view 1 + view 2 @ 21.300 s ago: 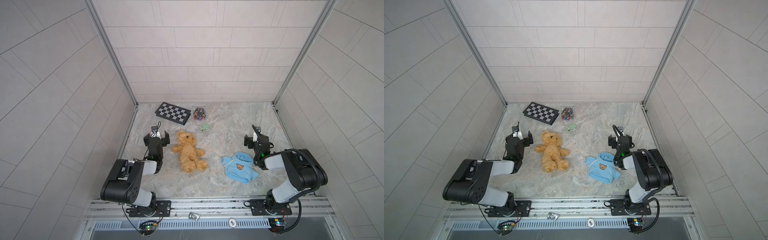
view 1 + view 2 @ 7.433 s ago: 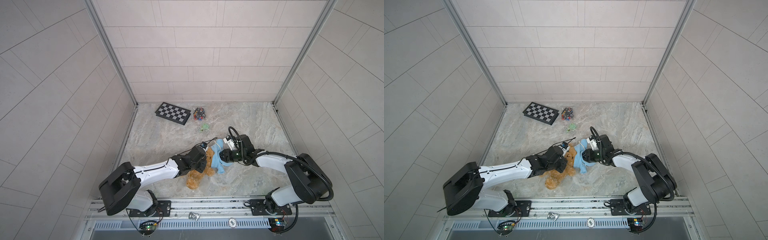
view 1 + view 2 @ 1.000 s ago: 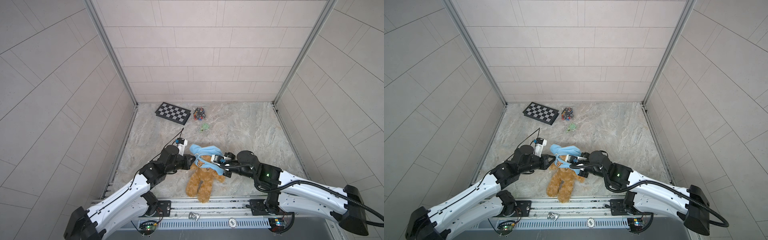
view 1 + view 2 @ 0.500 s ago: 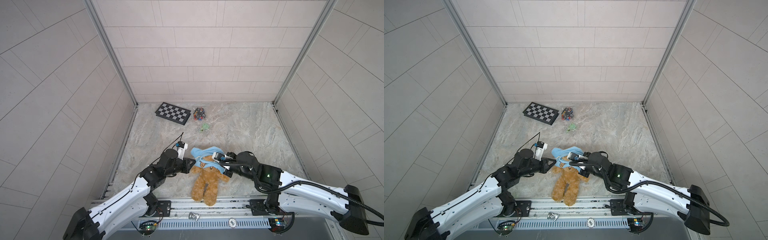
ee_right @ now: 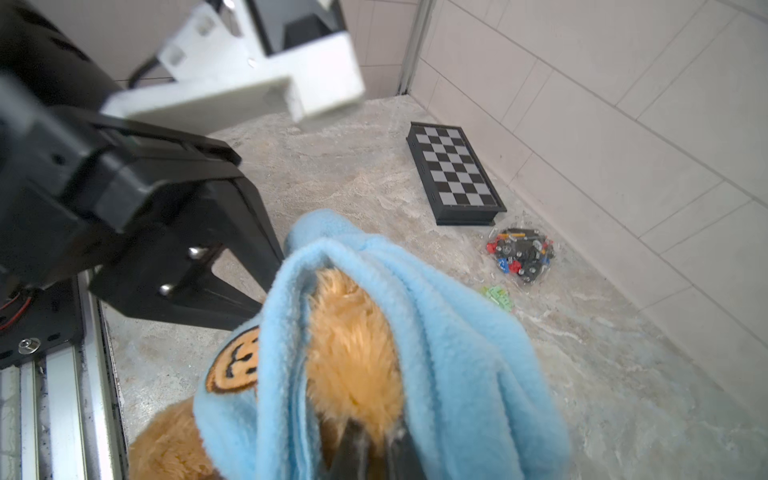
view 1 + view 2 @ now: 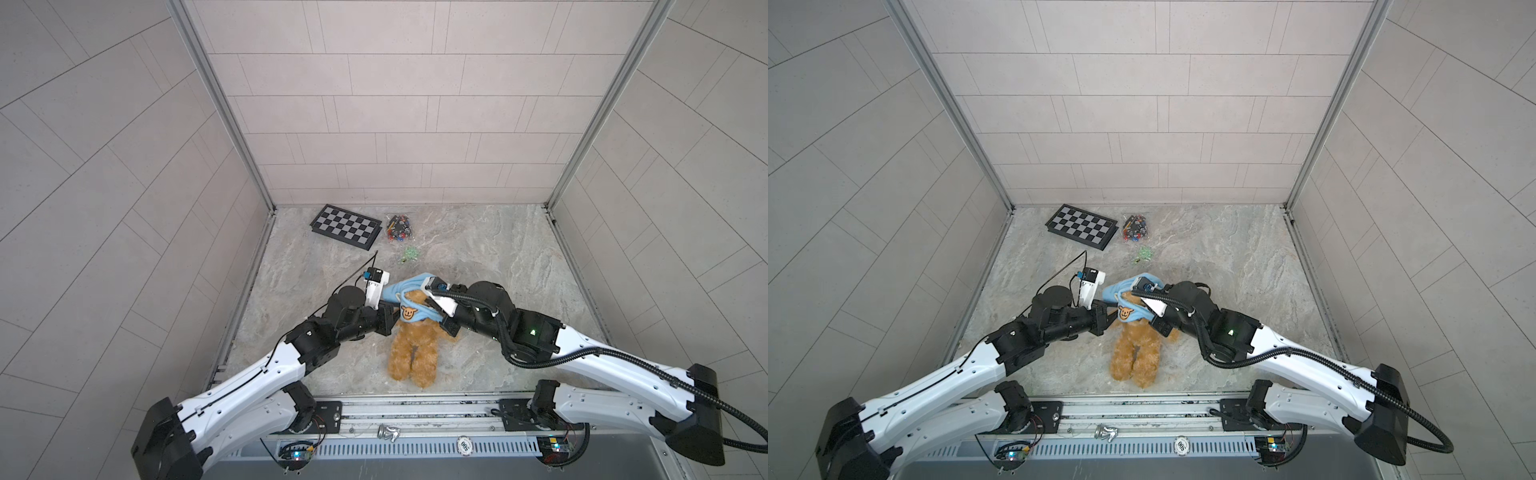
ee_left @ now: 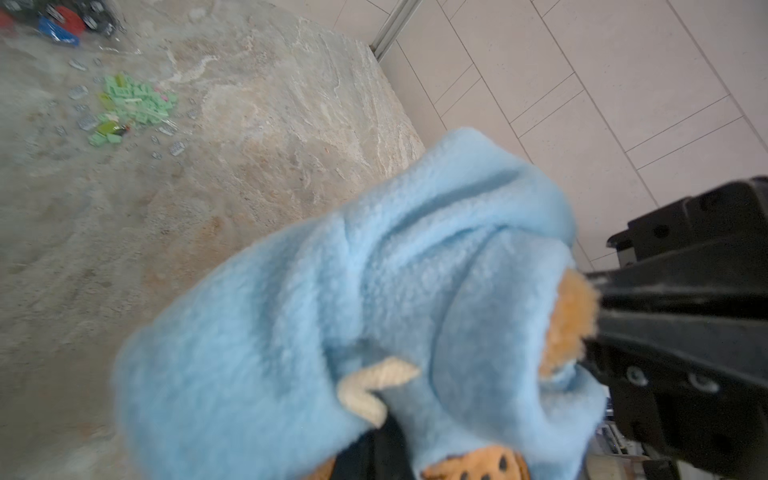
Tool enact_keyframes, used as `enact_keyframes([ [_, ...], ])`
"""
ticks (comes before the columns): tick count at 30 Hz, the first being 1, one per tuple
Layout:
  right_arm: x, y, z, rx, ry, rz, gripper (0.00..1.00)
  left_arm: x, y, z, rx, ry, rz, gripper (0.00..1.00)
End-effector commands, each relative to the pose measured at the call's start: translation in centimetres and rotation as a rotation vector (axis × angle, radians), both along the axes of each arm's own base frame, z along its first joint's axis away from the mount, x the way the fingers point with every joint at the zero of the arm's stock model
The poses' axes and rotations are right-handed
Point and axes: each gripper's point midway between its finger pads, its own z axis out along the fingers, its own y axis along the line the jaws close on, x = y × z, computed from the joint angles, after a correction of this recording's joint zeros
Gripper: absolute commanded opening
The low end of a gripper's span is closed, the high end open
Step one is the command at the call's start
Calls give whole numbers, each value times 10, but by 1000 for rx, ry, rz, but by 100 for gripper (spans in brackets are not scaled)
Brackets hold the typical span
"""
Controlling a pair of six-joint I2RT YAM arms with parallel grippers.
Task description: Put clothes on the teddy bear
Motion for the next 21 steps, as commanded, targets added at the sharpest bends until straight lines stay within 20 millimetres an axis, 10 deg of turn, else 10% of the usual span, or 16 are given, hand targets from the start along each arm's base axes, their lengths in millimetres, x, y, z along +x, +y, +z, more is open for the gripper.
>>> enact_keyframes([
  [1, 7, 2, 18, 78, 56, -35, 0, -2, 8, 21, 31, -68, 16, 27],
  [12, 27, -2, 21, 133, 115, -153, 0, -12, 15, 49, -135, -55, 79, 64],
  [21, 26, 5, 23, 222, 154, -159, 0, 15, -7, 37, -165, 6, 162, 46],
])
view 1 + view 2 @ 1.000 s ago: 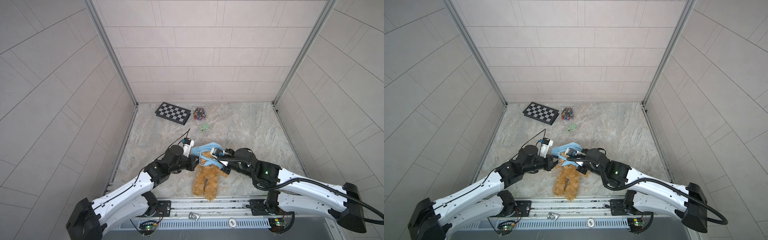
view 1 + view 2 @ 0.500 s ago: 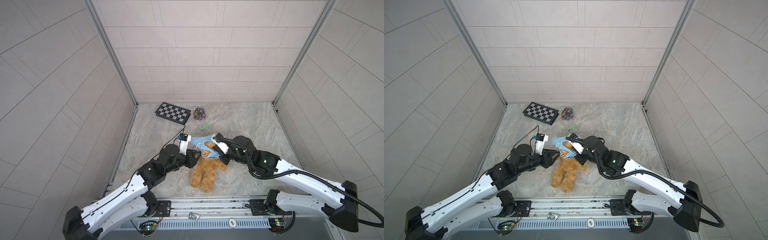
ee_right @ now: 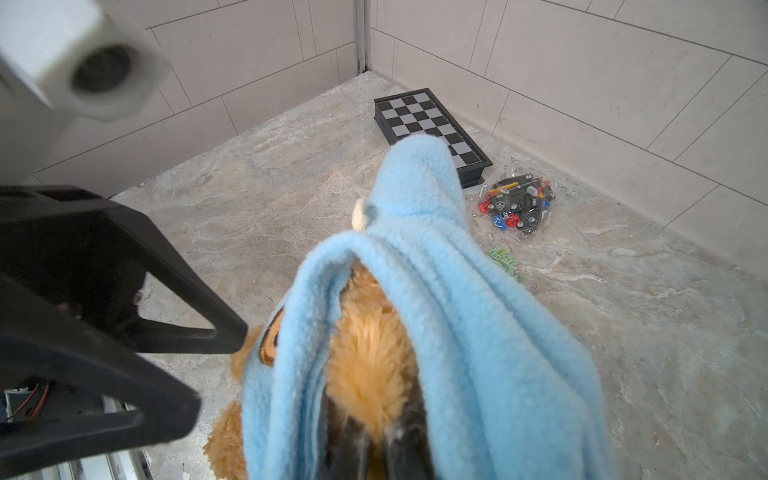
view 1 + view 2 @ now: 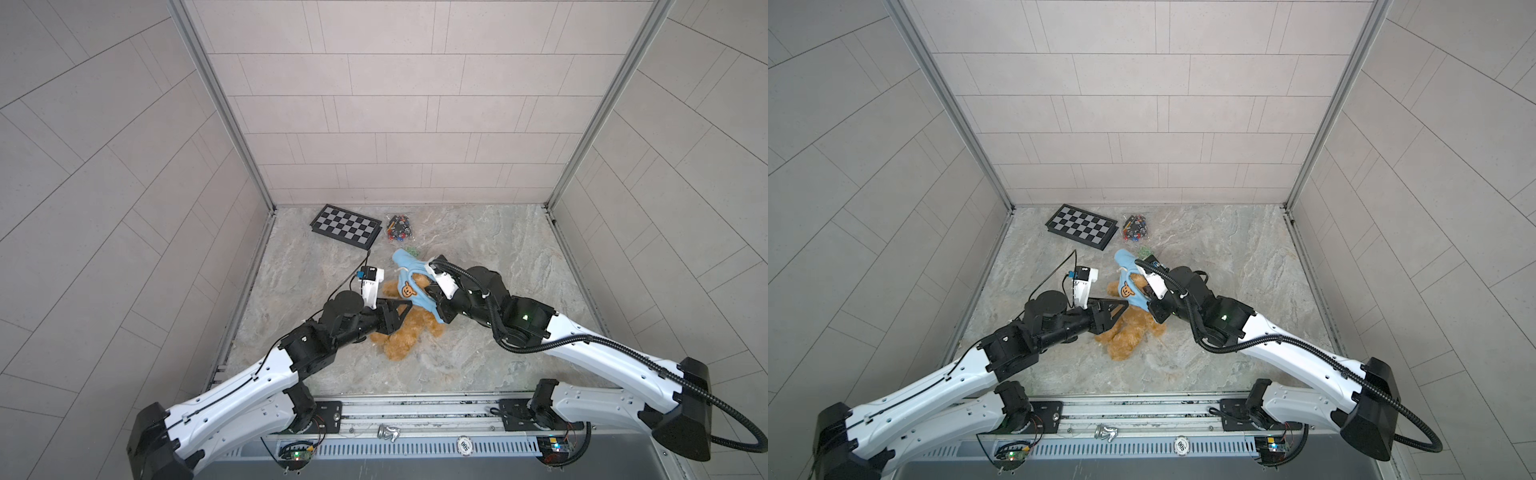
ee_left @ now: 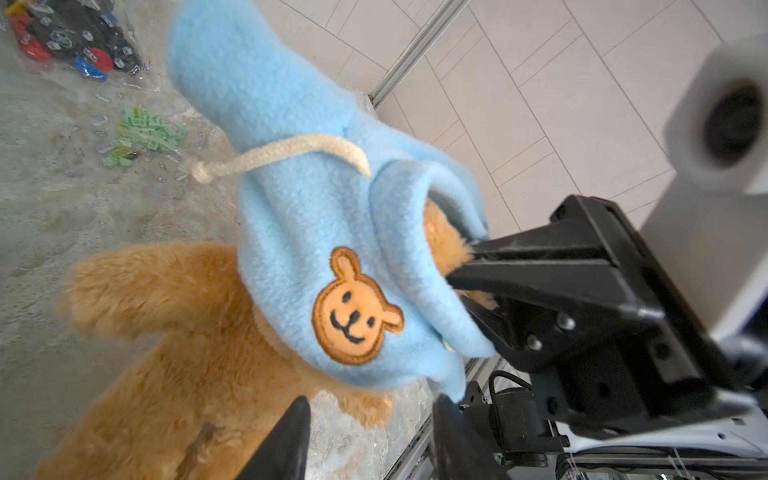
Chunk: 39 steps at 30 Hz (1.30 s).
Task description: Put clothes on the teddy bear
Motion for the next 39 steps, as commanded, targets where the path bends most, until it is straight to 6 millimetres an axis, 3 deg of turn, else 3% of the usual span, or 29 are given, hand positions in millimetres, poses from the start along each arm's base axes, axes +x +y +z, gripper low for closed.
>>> enact_keyframes([
  [1, 2, 7, 20, 114, -11, -17, 0, 12, -8, 14, -77, -17, 39, 43],
  [4, 1, 10, 17, 132, 2, -9, 0, 15, -17, 17, -101, -10, 24, 37],
  [10, 0, 9, 13, 134, 8, -10, 0, 14, -20, 18, -128, 6, 16, 36],
  [15, 1, 9, 7, 125, 13, -16, 0, 13, -23, 10, -108, 29, 10, 10],
  [18, 1, 7, 5, 120, 13, -26, 0, 4, -26, 0, -68, 56, -21, 0],
  [24, 4, 1, -4, 93, 20, -57, 0, -22, -20, -35, 26, 140, -82, 0],
  [30, 5, -8, -9, 90, 17, -103, 0, -33, -15, -45, 41, 158, -114, 1],
  [33, 7, -19, -10, 93, 12, -153, 0, -42, -11, -65, 80, 197, -139, 7],
  [39, 4, -21, -2, 133, -1, -143, 0, -50, 4, -110, 210, 248, -143, 4],
])
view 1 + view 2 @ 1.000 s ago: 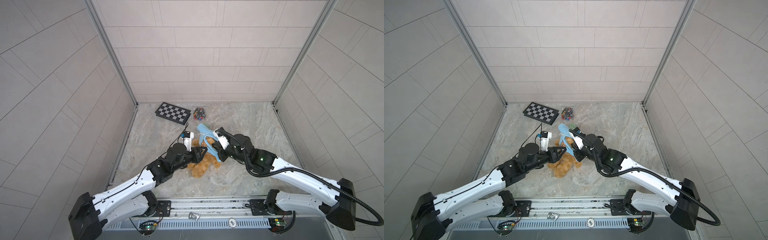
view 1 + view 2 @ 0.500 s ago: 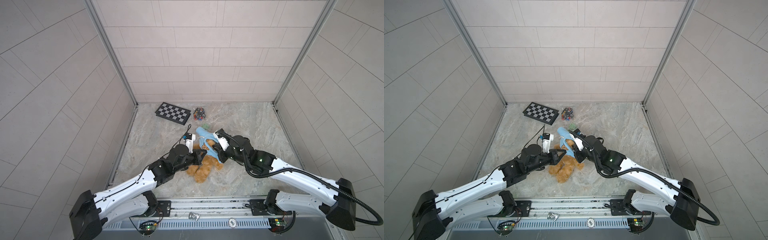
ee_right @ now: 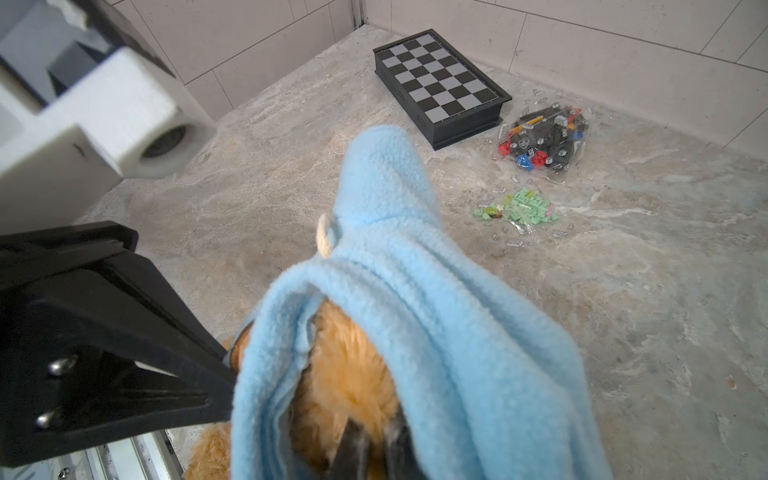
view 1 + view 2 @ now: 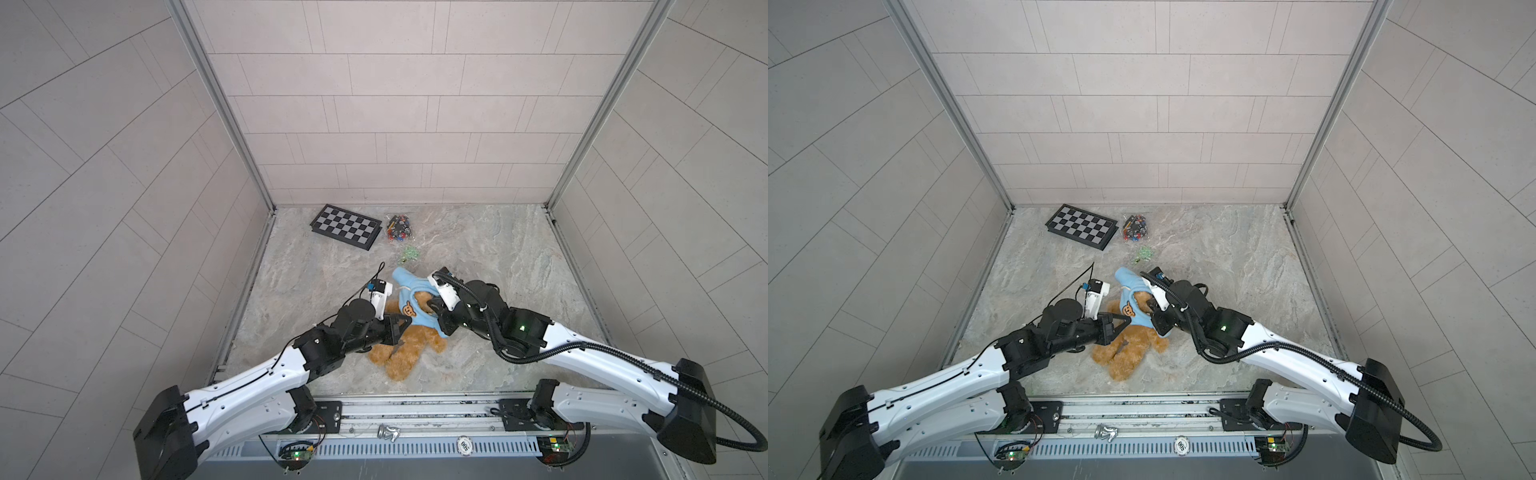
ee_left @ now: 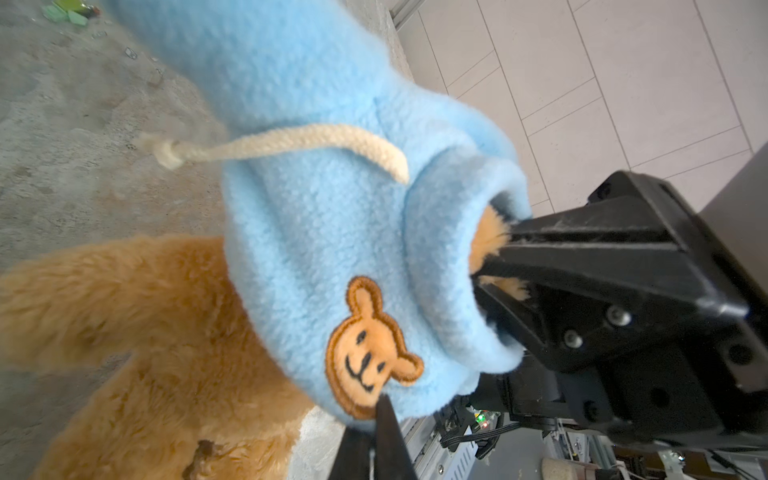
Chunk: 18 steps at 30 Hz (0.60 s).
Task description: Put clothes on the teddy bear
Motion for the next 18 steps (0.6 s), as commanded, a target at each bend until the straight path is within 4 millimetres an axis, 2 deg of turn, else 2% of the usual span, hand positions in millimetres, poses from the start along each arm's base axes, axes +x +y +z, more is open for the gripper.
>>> enact_keyframes([
  [1, 18, -12, 44, 112, -110, -107, 0, -21, 18, -56, 168, 98, -47, 2],
  [4, 14, -11, 49, 136, -114, -92, 0, -19, 23, -64, 201, 100, -31, 2],
  [8, 10, -12, 62, 173, -129, -80, 0, -7, 52, -90, 361, 91, 48, 0],
  [10, 6, -10, 72, 198, -138, -59, 0, -1, 55, -94, 350, 93, 68, 0],
  [12, 3, -7, 75, 206, -138, -30, 0, 5, 48, -84, 301, 71, 77, 2],
  [14, -1, -2, 73, 197, -133, 11, 0, 10, 38, -64, 259, 24, 60, 3],
  [16, -6, 5, 68, 179, -131, 65, 0, 11, 26, -33, 157, -45, 31, 9],
  [18, -12, 11, 63, 167, -138, 124, 0, 7, 19, 3, 64, -111, -11, 21],
])
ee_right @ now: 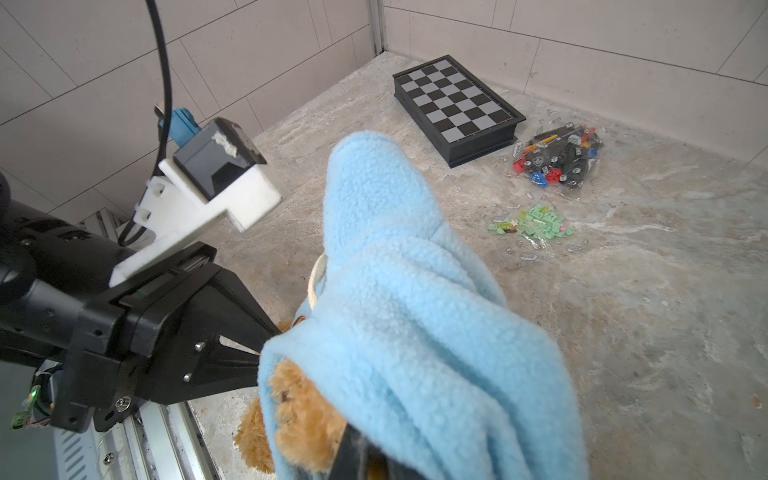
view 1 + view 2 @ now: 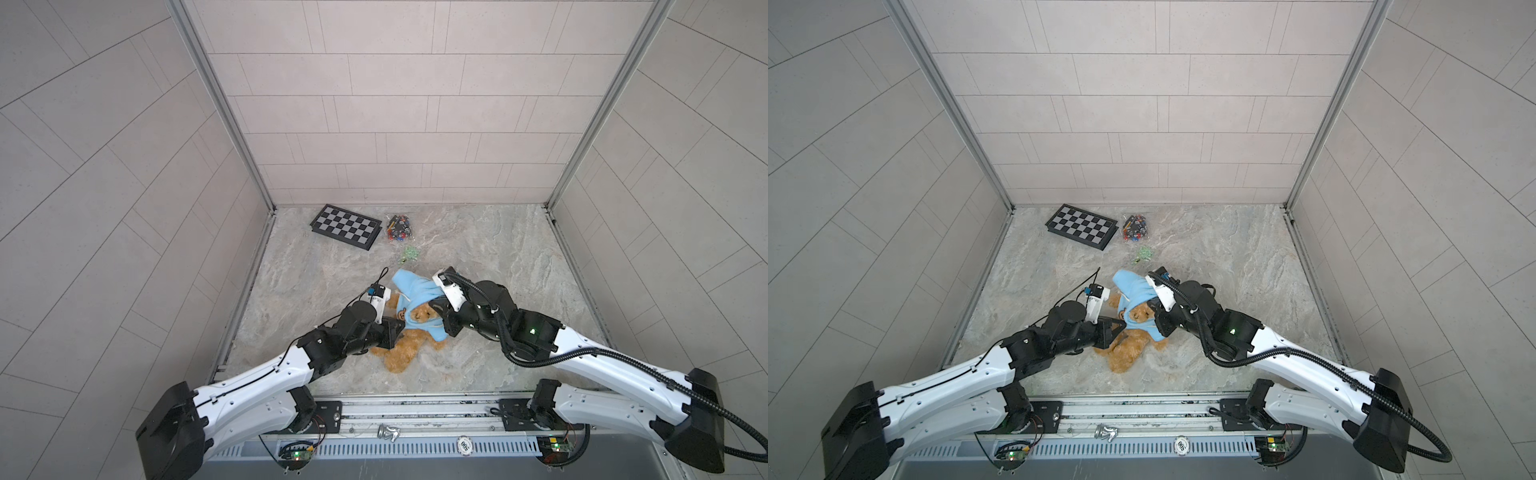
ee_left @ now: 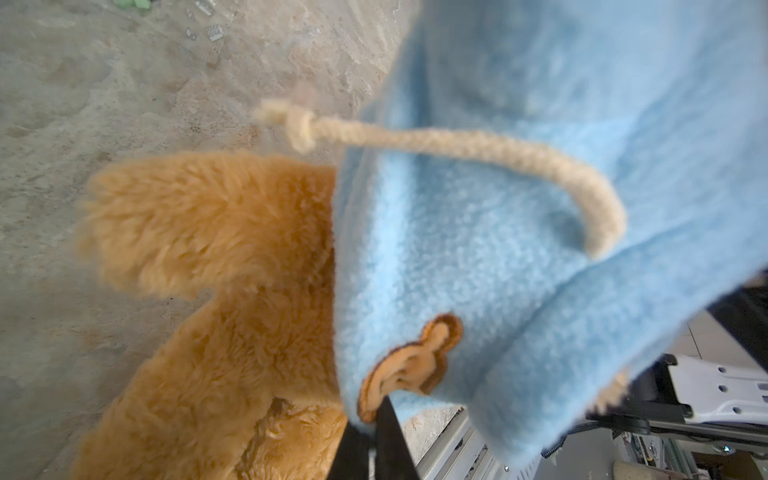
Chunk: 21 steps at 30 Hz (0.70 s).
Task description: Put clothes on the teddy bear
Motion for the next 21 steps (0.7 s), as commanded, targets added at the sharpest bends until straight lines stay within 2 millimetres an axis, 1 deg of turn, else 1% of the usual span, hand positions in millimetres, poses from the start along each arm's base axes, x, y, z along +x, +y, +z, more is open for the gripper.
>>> enact_keyframes([
  [1, -2, 10, 43, 86, -124, 75, 0, -7, 0, 41, -54, -85, -56, 26],
  [3, -3, 9, 36, 35, -138, 99, 0, -17, 3, 59, -35, -117, -113, 37],
  [6, -6, 9, 34, 1, -171, 133, 0, -28, 10, 74, -16, -131, -159, 50],
  [7, -9, 9, 34, -11, -186, 154, 0, -30, 14, 79, -12, -137, -164, 58],
  [8, -11, 10, 33, -25, -201, 176, 0, -30, 18, 84, -4, -143, -154, 63],
  [9, -14, 11, 32, -37, -215, 197, 0, -28, 22, 89, 2, -151, -141, 66],
  [11, -21, 14, 32, -55, -240, 243, 0, -20, 30, 99, 20, -167, -109, 68],
  [15, -30, 18, 30, -63, -248, 302, 0, -1, 37, 101, 106, -175, -56, 73],
  [18, -35, 21, 28, -75, -243, 337, 0, 9, 32, 108, 101, -193, -57, 74],
  [21, -38, 22, 28, -80, -253, 355, 0, 17, 24, 114, 104, -201, -68, 62],
])
